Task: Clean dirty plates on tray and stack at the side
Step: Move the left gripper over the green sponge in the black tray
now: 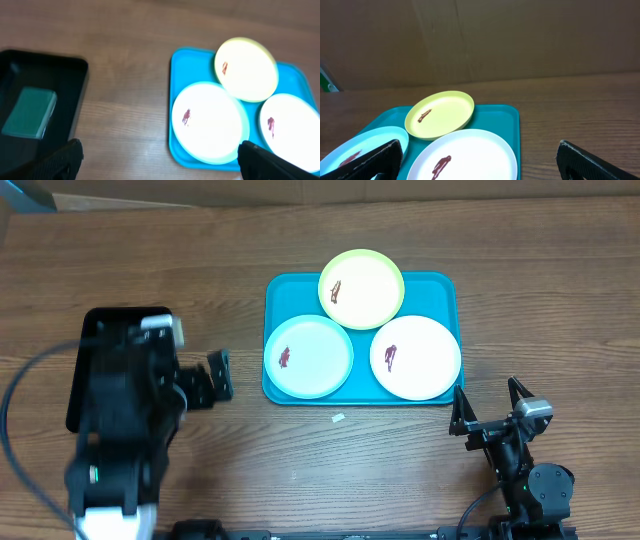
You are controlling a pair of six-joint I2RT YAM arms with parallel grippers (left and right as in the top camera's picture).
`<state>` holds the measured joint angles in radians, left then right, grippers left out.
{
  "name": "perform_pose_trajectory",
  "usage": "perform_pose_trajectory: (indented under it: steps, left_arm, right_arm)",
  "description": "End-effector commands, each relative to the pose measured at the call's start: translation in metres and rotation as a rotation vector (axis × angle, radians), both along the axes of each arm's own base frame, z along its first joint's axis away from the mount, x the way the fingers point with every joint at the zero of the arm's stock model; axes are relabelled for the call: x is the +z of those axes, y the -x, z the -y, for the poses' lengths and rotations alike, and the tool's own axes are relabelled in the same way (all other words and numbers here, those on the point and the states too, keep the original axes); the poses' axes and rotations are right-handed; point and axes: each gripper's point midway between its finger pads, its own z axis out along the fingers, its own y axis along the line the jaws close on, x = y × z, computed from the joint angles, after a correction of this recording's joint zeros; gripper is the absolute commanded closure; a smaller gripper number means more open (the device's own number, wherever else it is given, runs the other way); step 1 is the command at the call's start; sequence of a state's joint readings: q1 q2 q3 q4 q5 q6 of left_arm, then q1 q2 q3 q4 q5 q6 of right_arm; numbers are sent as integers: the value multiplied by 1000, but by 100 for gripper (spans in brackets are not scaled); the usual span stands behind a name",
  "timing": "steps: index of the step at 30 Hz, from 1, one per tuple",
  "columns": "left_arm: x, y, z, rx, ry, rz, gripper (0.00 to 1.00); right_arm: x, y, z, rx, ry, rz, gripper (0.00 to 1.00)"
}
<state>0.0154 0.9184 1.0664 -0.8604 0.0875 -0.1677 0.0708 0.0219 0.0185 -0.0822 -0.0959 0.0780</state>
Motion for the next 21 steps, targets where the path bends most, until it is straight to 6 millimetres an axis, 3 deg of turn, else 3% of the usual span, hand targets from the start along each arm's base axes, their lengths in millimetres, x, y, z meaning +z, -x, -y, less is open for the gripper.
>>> perform_pose_trajectory:
  steps: [1,4,7,12,18,21]
  left_arm:
    - [26,-22,-11,18,-41,8,0]
    - [26,-42,-25,40,-48,-45,0]
    - [4,-56,-40,80,-34,-153,0]
    - [-38,-54,-49,103,-40,-332,0]
    - [-55,-69,-73,117,-90,-354,0]
    - [-68,-79,-98,125,-91,-360,0]
  right_arm:
    - [-4,-1,4,-19,1,-5,0]
    - [-4,-1,4,-19,1,-5,0]
    - [-4,-1,4,-19,1,-5,0]
    - [-4,-1,4,-19,1,-5,0]
    - [-4,-1,4,-19,1,-5,0]
    - [-4,-1,4,-19,1,-5,0]
